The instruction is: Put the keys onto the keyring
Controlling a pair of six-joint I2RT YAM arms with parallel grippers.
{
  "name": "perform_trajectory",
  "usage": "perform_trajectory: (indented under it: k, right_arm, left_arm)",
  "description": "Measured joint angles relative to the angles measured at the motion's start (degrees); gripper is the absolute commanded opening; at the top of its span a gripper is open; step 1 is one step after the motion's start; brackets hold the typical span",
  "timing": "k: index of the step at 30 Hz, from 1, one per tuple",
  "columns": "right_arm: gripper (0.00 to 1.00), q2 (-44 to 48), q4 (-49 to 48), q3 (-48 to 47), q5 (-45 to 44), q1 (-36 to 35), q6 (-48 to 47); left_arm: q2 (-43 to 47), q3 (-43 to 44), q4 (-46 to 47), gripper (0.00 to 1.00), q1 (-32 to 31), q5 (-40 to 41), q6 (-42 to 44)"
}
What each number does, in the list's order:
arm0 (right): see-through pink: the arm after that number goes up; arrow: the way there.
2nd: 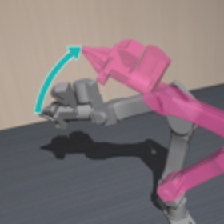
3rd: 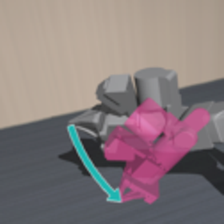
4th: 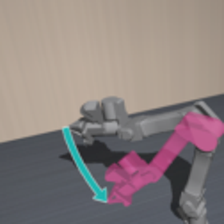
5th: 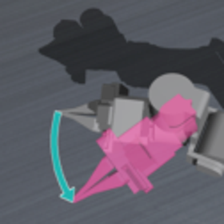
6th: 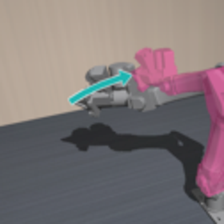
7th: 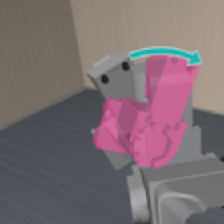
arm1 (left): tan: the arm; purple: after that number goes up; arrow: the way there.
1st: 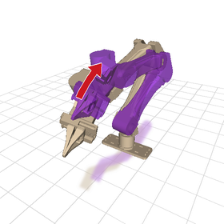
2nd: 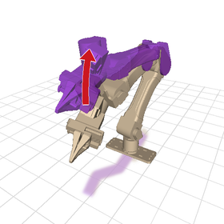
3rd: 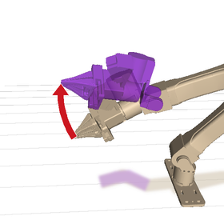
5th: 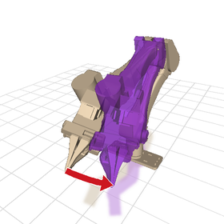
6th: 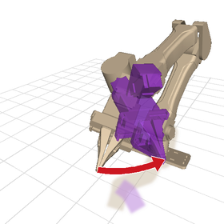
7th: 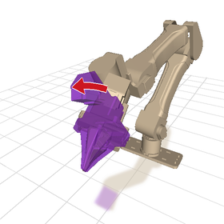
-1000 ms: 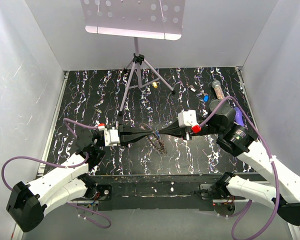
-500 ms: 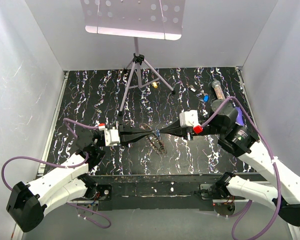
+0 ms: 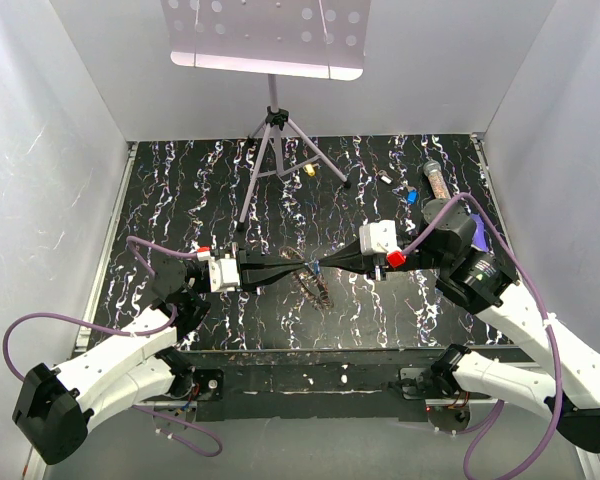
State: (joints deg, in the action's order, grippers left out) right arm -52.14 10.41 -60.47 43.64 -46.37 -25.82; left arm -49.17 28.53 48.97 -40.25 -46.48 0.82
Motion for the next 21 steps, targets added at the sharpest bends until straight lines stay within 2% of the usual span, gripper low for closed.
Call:
perform_trajectory:
  k: [21]
  right_arm:
    - [0.01,-0.83,-0.85,0.0,0.13,0.0,0.44]
  left_arm:
    - [0.0,0.0,1.22,0.0,0.0,-0.02,-0.42]
